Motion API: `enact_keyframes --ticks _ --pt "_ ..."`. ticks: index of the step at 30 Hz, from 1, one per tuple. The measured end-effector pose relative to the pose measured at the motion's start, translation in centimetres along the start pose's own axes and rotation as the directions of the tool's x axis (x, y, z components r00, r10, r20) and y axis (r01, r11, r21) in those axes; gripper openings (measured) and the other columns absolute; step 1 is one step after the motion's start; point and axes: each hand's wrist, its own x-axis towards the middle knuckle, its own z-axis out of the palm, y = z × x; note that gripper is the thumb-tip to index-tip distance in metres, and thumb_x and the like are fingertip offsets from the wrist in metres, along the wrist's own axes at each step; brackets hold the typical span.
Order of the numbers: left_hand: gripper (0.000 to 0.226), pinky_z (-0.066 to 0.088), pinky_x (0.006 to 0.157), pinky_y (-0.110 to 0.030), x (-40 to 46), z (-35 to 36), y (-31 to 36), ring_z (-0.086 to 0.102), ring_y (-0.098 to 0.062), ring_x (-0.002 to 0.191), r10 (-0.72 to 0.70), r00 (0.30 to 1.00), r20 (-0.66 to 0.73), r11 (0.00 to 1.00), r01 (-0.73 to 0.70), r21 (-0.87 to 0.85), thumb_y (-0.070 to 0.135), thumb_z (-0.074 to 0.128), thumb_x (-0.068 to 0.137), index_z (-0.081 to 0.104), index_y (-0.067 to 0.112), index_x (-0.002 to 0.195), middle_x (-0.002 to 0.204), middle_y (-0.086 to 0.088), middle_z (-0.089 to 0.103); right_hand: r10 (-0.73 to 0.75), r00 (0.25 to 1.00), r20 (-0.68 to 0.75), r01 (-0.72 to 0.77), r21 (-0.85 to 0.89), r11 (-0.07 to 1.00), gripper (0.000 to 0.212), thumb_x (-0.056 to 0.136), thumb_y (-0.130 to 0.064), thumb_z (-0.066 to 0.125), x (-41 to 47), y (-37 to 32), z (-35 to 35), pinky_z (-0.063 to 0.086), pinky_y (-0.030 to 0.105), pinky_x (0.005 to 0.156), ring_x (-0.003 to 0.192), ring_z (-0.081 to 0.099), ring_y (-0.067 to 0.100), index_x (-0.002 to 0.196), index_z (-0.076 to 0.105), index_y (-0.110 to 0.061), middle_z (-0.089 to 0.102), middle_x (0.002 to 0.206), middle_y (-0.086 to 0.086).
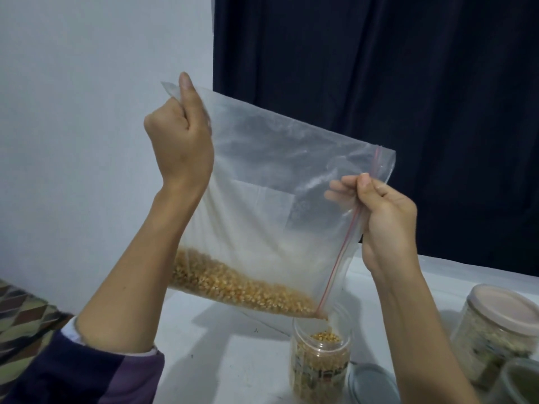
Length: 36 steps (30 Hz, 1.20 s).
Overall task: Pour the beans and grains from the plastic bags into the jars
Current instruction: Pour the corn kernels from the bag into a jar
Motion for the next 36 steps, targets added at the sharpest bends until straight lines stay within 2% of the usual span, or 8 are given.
enact_keyframes --ticks 10,14,23,26,32,36 --pt "0.057 0.018 0.041 -0.012 0.3 0.1 0.5 0.026 -0.006 0.032 0.009 1.0 0.012 1.0 -0.009 0.001 0.018 0.037 0.101 0.016 0.024 0.048 0.031 0.013 0.029 0.001 0.999 -0.042 -0.001 -0.005 1.0 0.026 0.1 -0.013 0.048 -0.1 0.4 0.1 0.05 0.036 0.097 0.074 0.073 0.017 0.081 0.067 -0.009 0.074 0.074 0.001" --pt "0.056 0.016 0.042 -0.014 0.3 0.1 0.6 0.023 -0.007 0.033 -0.001 1.0 0.022 1.0 0.001 0.002 0.02 0.039 0.1 0.016 0.023 0.049 0.032 0.012 0.026 0.026 1.0 -0.005 -0.026 -0.004 1.0 0.026 0.099 -0.013 0.049 0.0 0.4 -0.1 0.05 0.033 0.09 0.076 0.073 0.017 0.082 0.067 -0.009 0.075 0.076 0.002" --pt "0.056 0.016 0.043 -0.014 0.1 0.2 0.8 0.022 -0.007 0.034 -0.002 0.999 0.038 1.0 0.002 -0.005 0.022 0.04 0.099 0.015 0.023 0.049 0.032 0.012 0.025 0.042 0.999 0.009 -0.042 0.004 0.999 0.027 0.099 -0.013 0.048 -0.3 0.6 -0.8 0.052 0.029 0.086 0.075 0.073 0.017 0.081 0.067 -0.008 0.074 0.075 0.002" --pt "0.056 0.015 0.044 -0.015 0.0 0.3 0.8 0.021 -0.008 0.035 -0.001 0.999 0.047 1.0 0.001 -0.014 0.022 0.04 0.099 0.015 0.022 0.049 0.033 0.011 0.024 0.045 0.999 0.009 -0.045 -0.001 0.999 0.026 0.099 -0.014 0.049 -0.2 0.6 -1.1 0.05 0.024 0.079 0.075 0.073 0.016 0.082 0.067 -0.009 0.075 0.076 0.001" --pt "0.056 0.015 0.044 -0.015 -0.2 0.5 0.9 0.021 -0.008 0.035 0.007 0.998 0.064 1.0 -0.006 -0.013 0.023 0.04 0.099 0.015 0.022 0.049 0.034 0.011 0.024 0.027 1.0 -0.01 -0.027 0.018 0.999 0.026 0.099 -0.012 0.048 -0.3 0.9 -1.2 0.051 0.028 0.085 0.073 0.072 0.013 0.081 0.066 -0.008 0.074 0.073 0.0" --pt "0.056 0.016 0.043 -0.014 -0.4 0.6 1.0 0.023 -0.008 0.034 0.0 0.998 0.071 1.0 0.001 -0.018 0.022 0.038 0.1 0.016 0.022 0.049 0.033 0.012 0.025 0.043 0.999 -0.029 -0.042 0.051 0.998 0.028 0.1 -0.013 0.047 -0.4 1.3 -1.1 0.049 0.034 0.095 0.074 0.072 0.017 0.08 0.066 -0.008 0.074 0.072 0.002"
